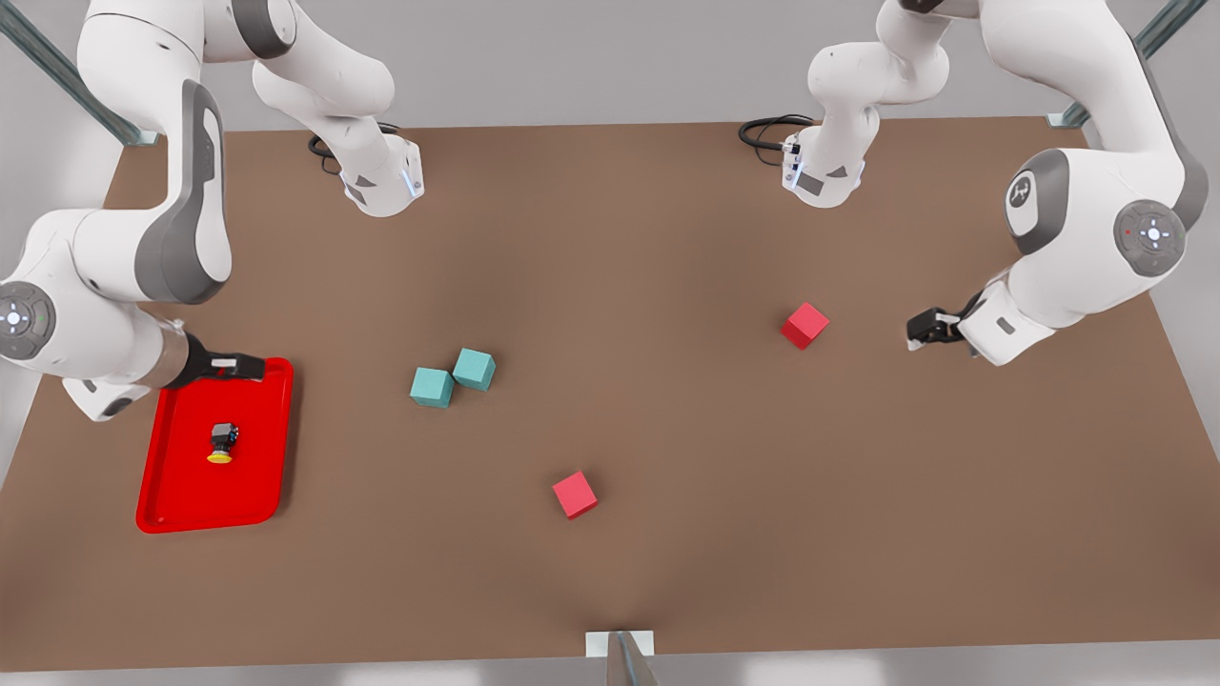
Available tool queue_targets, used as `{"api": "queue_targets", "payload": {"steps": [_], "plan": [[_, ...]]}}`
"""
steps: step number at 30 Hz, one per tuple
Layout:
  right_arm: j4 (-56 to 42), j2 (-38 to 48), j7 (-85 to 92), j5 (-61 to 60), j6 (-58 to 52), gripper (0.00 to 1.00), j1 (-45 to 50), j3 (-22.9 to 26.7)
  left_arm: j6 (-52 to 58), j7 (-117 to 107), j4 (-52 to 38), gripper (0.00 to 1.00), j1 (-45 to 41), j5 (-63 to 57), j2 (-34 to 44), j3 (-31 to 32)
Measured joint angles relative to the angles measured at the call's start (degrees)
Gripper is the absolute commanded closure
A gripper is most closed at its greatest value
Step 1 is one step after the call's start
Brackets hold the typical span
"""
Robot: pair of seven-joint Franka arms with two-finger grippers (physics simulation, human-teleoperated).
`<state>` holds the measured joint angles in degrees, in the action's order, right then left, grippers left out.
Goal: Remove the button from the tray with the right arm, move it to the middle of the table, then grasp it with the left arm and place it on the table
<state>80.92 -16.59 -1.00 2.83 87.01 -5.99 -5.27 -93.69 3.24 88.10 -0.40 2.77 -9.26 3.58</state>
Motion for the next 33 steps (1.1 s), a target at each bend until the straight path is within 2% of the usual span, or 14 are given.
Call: {"api": "queue_targets", "payload": {"steps": [8, 10, 13, 15, 20, 27, 30, 31, 33], "plan": [[0.2, 0.0, -0.2, -0.1, 2.7, 0.00, 0.1, 0.0, -0.5, -0.1, -2.1, 0.00, -1.4, 0.1, -1.6, 0.0], [0.0, -1.1, -0.3, 0.0, 3.1, 0.00, 0.2, 0.0, -0.3, -0.3, -2.3, 0.00, -1.8, 0.1, -3.8, 0.4], [-0.1, -4.1, -0.2, 0.4, 5.0, 0.00, 0.3, 0.0, -0.4, -0.6, -9.5, 0.00, -3.3, -0.1, -12.2, 0.8], [-0.2, -6.4, -0.2, 0.6, 6.8, 0.00, 0.2, 0.0, -1.1, -0.8, -11.3, 0.00, -3.3, -0.2, -14.1, 0.7], [-0.5, -8.7, -0.2, 2.7, 10.4, 0.00, -1.4, 0.5, -2.1, -1.2, -11.9, 0.00, -3.5, -0.9, -14.6, 0.7], [0.2, -16.5, 1.3, 5.2, 12.8, 0.00, -6.5, 0.5, -2.8, -1.6, -12.0, 0.00, -3.7, -1.4, -15.2, 0.8], [3.7, -16.4, 3.1, 6.3, 14.7, 0.00, -9.3, 0.2, -3.0, -1.7, -12.0, 0.00, -4.3, -1.3, -16.0, 0.8], [4.5, -16.4, 3.7, 6.9, 15.7, 0.00, -10.4, -0.1, -3.0, -1.8, -12.0, 0.00, -4.4, -1.3, -16.1, 0.9], [6.9, -17.1, 4.9, 8.2, 18.5, 0.00, -17.3, -6.4, -3.0, -1.9, -12.0, 0.00, -4.8, -1.4, -16.2, 0.9]]}}
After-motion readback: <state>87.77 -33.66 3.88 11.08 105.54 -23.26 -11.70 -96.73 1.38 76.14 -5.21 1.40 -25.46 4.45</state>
